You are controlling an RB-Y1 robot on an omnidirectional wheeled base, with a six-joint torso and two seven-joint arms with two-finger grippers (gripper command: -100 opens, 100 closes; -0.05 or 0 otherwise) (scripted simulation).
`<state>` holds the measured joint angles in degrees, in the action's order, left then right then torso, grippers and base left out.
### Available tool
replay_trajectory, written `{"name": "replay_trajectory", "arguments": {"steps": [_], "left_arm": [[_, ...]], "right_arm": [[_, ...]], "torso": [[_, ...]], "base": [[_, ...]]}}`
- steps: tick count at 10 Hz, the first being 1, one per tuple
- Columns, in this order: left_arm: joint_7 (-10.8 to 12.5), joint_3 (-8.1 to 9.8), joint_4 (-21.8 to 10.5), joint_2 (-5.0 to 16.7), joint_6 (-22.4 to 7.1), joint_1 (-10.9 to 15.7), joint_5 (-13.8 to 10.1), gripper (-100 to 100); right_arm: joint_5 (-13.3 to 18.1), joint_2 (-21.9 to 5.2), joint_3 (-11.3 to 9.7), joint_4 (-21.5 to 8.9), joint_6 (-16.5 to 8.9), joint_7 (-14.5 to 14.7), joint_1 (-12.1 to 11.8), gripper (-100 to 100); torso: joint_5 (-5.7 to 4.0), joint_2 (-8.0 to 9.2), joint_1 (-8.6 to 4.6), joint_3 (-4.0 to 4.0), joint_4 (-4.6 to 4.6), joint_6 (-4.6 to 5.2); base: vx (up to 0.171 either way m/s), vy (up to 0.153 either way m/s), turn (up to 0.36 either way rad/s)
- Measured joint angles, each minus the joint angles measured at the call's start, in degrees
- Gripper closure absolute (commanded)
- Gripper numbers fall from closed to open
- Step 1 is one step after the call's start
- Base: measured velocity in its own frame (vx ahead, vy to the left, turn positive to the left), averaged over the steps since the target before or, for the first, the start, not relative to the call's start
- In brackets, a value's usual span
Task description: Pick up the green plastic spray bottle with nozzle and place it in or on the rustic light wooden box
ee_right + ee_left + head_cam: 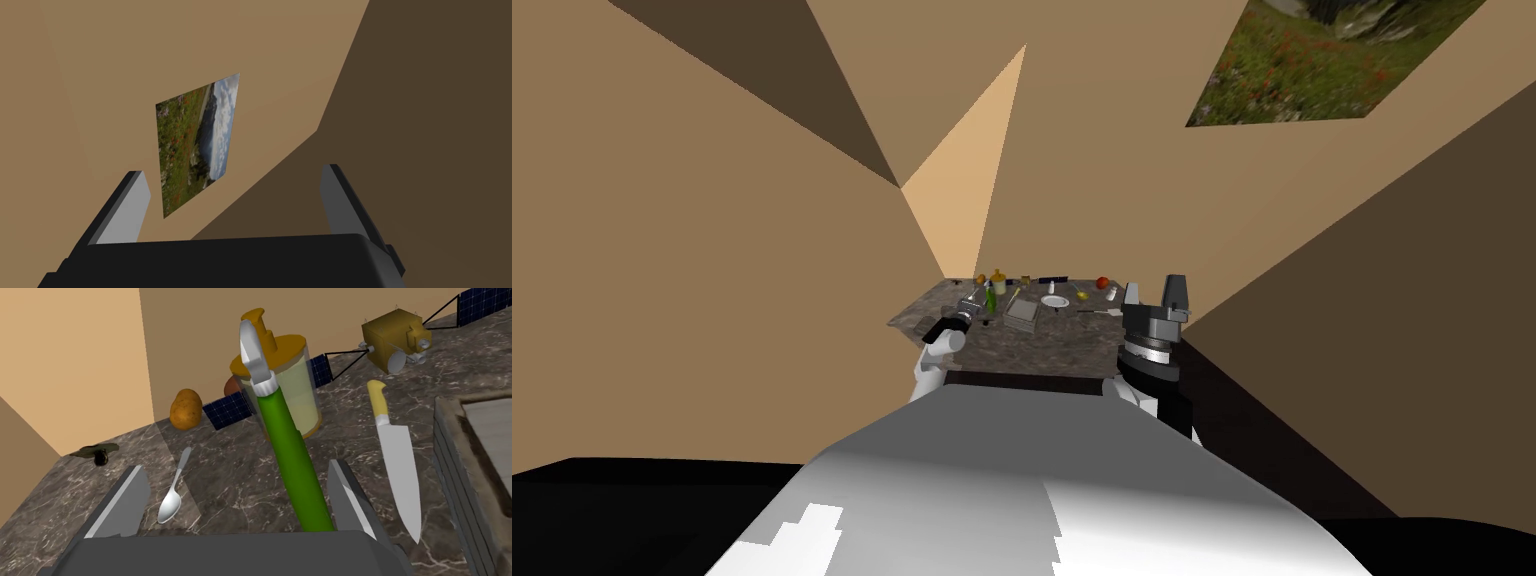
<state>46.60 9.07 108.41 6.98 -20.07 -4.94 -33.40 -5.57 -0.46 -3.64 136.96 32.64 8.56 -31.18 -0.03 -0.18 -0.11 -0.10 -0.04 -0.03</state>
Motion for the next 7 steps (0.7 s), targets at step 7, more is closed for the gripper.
{"name": "replay_trajectory", "arguments": {"steps": [7], "left_arm": [[10.8,2.96,-6.1,-0.7,-6.4,4.5,0.0,-100]], "right_arm": [[0.0,0.0,0.0,0.0,0.0,0.0,0.0,0]], "torso": [[0.00,-0.08,-0.01,-0.05,-0.02,0.00]], "base": [[0.056,-0.042,0.030]]}}
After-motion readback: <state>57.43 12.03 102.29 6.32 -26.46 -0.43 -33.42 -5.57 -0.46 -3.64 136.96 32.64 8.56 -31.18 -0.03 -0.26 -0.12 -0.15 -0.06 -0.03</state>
